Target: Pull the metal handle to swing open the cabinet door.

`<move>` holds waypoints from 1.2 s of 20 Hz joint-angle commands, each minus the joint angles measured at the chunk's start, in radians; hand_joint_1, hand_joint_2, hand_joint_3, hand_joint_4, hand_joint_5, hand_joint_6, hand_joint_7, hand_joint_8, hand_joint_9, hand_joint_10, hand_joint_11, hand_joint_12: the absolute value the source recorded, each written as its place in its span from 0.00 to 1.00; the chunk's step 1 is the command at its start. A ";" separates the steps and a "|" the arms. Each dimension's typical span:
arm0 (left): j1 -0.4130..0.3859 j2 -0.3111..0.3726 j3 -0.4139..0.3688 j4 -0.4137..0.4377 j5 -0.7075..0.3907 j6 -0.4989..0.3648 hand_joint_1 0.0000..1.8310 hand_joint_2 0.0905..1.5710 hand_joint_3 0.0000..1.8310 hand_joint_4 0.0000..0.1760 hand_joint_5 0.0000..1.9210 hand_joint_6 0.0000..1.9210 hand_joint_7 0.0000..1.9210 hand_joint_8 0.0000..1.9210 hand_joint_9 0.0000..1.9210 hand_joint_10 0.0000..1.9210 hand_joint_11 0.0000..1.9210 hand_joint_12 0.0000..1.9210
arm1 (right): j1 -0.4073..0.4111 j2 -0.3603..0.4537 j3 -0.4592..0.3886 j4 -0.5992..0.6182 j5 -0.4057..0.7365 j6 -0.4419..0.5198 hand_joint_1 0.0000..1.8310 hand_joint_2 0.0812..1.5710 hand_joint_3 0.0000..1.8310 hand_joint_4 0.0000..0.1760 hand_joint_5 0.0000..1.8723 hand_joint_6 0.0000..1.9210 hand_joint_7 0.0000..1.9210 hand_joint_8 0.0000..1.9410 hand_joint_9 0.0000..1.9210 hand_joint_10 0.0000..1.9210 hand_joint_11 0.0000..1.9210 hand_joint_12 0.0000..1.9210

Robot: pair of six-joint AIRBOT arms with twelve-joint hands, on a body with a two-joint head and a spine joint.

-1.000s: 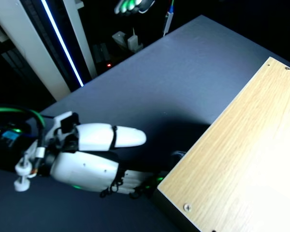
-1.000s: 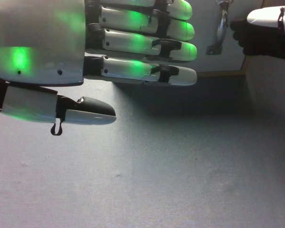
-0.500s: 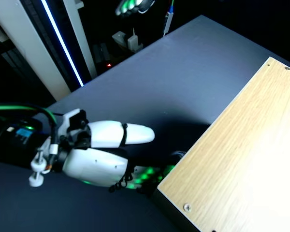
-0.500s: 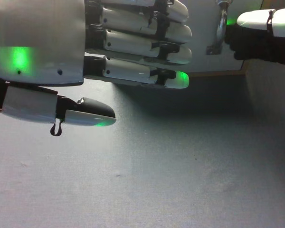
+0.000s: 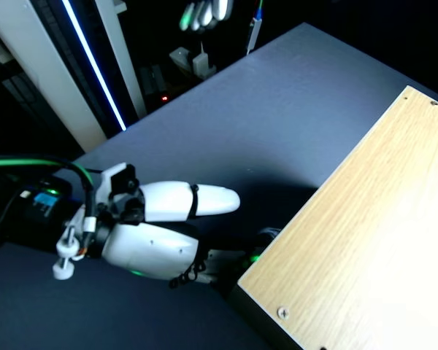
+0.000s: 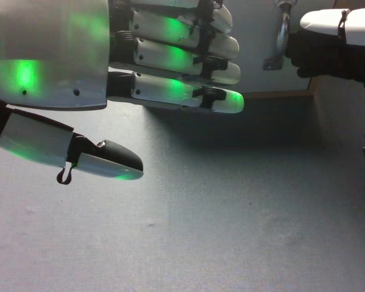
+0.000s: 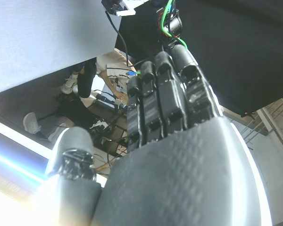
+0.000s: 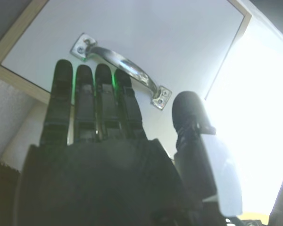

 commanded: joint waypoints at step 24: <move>-0.007 0.006 0.001 -0.097 -0.020 0.006 0.00 0.87 0.00 0.00 0.21 0.00 0.26 0.00 0.24 0.00 0.00 0.51 | -0.029 0.117 -0.138 -0.099 0.208 0.012 0.00 0.86 0.00 0.00 0.12 0.00 0.14 0.00 0.12 0.00 0.00 0.33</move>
